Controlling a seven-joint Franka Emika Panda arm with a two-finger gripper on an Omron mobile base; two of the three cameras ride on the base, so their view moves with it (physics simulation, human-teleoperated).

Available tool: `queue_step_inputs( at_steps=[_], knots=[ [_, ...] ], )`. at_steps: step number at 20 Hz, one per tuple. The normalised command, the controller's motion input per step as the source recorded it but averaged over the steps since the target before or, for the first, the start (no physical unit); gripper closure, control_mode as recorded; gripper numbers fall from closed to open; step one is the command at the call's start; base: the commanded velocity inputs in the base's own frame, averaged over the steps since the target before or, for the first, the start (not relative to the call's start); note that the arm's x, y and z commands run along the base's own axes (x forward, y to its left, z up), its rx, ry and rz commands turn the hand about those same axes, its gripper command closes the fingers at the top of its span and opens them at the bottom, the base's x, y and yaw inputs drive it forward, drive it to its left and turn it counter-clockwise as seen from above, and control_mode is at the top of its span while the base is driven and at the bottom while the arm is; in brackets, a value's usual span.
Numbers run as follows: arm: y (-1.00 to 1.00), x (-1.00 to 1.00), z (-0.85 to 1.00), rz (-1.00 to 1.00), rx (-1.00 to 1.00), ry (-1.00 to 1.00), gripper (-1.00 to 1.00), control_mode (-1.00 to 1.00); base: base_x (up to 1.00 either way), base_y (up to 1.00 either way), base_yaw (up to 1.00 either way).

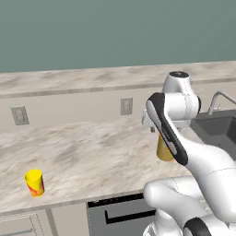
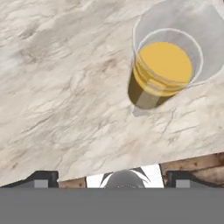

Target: Place the pitcher and cup on the dining counter for serving.

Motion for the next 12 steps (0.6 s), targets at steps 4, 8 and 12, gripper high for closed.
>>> queue_step_inputs(
  at_steps=[4,8,12],
  knots=[
    [0.0,-0.15,-0.4,-0.41,0.0,0.0,-1.0,-1.0,0.0,0.0,0.0],
    [0.0,0.05,-0.02,-0.28,0.0,0.0,-1.0,-1.0,0.0,0.0,0.0],
    [0.0,0.36,0.0,-0.11,0.0,0.01,-1.0,-1.0,0.0,0.0,0.0]
  ],
)
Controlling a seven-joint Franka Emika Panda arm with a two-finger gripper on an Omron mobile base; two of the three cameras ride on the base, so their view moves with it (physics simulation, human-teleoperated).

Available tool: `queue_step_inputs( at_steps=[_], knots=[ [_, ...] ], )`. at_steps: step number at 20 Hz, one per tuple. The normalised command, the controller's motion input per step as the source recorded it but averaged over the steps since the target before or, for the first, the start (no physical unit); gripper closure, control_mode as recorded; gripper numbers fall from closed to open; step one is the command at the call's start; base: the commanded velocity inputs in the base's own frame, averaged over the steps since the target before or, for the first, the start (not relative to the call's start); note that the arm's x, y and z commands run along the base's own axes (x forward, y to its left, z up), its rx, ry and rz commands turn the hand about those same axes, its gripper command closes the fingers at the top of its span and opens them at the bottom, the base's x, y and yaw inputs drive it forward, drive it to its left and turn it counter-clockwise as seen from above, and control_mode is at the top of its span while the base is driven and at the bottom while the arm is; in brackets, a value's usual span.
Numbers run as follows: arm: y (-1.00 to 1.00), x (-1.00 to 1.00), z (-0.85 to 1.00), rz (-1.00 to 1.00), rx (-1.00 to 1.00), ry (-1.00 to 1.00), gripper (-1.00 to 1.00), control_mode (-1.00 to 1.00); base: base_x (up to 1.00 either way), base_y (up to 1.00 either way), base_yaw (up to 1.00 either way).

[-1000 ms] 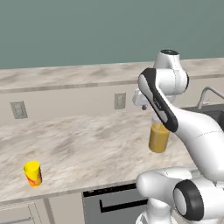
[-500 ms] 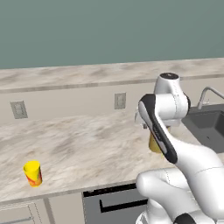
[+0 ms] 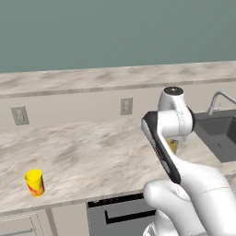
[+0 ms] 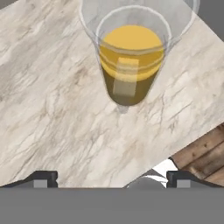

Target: Place the pitcher and cup on the dining counter for serving.

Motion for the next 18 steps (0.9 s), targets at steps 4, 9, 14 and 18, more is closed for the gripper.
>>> queue_step_inputs(
  at_steps=[4,9,14,18],
  knots=[
    [0.0,0.44,0.0,-0.02,0.0,0.05,-1.0,-1.0,0.0,0.0,0.0],
    [0.0,0.39,-0.12,-0.09,0.0,0.1,-1.0,-1.0,0.0,0.0,0.0],
    [-0.2,0.31,-0.21,-0.12,0.0,0.09,-1.0,-1.0,0.0,0.0,0.0],
    [-0.52,0.14,-0.28,-0.14,0.0,0.11,-1.0,-1.0,0.0,0.0,0.0]
  ],
)
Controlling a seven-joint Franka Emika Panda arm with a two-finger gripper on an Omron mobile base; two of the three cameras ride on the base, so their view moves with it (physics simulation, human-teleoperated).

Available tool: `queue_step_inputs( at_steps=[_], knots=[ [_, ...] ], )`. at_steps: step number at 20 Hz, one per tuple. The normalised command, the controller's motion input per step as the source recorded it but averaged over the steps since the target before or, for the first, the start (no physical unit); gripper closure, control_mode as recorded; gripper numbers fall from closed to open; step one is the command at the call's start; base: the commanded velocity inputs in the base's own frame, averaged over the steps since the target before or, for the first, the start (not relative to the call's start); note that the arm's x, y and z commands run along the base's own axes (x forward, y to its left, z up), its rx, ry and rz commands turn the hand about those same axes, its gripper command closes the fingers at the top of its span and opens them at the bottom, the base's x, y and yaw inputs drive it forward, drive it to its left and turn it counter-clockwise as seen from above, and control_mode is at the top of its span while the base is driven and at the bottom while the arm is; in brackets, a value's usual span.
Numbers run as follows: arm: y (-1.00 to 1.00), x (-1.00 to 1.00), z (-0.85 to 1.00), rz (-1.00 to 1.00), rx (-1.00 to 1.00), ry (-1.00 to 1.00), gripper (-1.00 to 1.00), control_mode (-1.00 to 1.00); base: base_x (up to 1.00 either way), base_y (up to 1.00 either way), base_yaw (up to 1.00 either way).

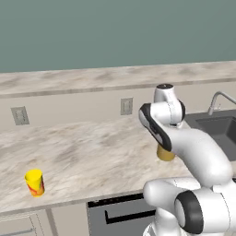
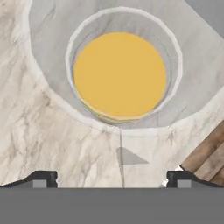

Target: Place the pitcher and cup on the dining counter for serving.

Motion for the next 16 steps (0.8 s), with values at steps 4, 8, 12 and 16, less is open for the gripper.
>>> queue_step_inputs(
  at_steps=[4,8,12,16],
  knots=[
    [-0.44,0.03,-0.2,-0.13,0.0,0.07,-1.0,-1.0,0.0,0.0,0.0],
    [-0.06,0.06,-0.06,-0.05,0.0,0.0,-1.0,-1.0,0.0,0.0,0.0],
    [0.0,0.05,-0.08,-0.05,0.0,-0.01,-1.0,-1.0,0.0,0.0,0.0],
    [0.0,0.06,0.0,-0.08,0.0,-0.03,-1.0,-1.0,0.0,0.0,0.0]
  ],
)
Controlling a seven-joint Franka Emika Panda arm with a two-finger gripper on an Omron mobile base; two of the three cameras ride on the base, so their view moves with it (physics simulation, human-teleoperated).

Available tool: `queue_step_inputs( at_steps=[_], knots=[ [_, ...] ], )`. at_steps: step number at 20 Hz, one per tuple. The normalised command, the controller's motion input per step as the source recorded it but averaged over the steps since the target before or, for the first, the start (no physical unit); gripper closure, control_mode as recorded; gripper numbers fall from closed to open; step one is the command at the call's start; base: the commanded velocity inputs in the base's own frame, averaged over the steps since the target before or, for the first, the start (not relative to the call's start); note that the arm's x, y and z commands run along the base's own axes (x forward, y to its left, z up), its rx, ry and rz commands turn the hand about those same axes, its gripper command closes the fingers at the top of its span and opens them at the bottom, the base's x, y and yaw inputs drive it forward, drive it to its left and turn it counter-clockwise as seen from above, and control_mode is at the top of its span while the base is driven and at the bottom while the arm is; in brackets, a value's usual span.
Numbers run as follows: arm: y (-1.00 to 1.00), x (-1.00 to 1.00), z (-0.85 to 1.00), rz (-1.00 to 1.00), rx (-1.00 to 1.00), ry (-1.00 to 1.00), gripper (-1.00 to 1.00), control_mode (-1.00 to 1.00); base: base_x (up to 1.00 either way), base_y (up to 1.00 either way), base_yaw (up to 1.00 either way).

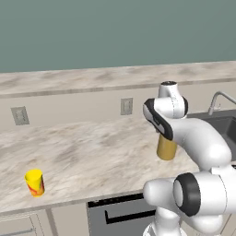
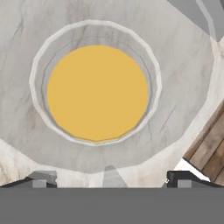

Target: Place the pitcher and cup on the dining counter for serving.

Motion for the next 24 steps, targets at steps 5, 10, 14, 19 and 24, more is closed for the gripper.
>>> queue_step_inputs(
  at_steps=[5,10,14,19,24],
  knots=[
    [0.0,0.0,-0.04,-0.09,0.0,0.0,-1.0,-1.0,0.0,0.0,0.0],
    [0.0,0.0,-0.05,-0.11,0.0,0.0,-1.0,-1.0,0.0,0.0,0.0],
    [0.0,0.0,-0.21,-0.12,-0.01,0.0,1.0,-1.0,0.0,0.0,0.0],
    [0.0,0.02,-0.17,-0.06,-0.01,0.0,1.0,-1.0,0.0,0.0,0.0],
    [0.0,0.0,-0.03,0.0,0.0,0.0,1.0,-1.0,0.0,0.0,0.0]
  ],
)
